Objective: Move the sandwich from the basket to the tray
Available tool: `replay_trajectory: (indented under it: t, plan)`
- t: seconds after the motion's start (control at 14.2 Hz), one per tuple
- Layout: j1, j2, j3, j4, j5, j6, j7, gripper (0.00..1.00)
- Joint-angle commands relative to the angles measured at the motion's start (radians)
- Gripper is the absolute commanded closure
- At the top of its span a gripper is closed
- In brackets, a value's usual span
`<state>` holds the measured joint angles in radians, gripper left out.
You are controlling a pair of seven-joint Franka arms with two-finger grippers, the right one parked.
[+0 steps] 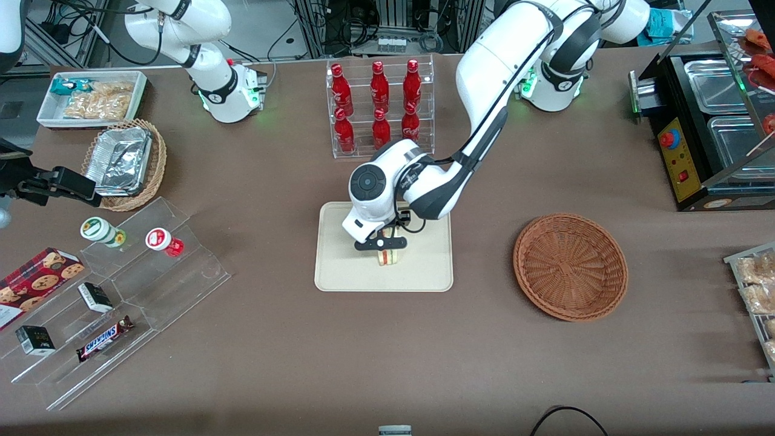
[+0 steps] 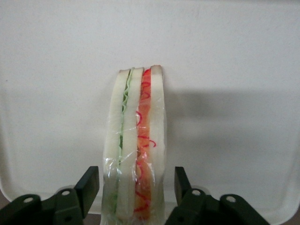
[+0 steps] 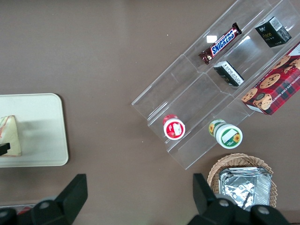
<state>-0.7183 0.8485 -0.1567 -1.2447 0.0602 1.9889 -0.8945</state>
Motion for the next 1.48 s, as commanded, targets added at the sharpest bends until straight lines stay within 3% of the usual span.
replay_trajectory:
  t: [0.0,0.42,0.91,1.41]
  plan:
    - [0.003,-0.136,0.028,-0.034,0.021,-0.114,-0.014,0.0]
    - [0.157,-0.448,0.062,-0.165,0.02,-0.35,0.17,0.01]
    - [0.405,-0.724,0.062,-0.369,0.013,-0.435,0.429,0.0]
    - [0.615,-0.816,0.062,-0.441,0.015,-0.456,0.641,0.0]
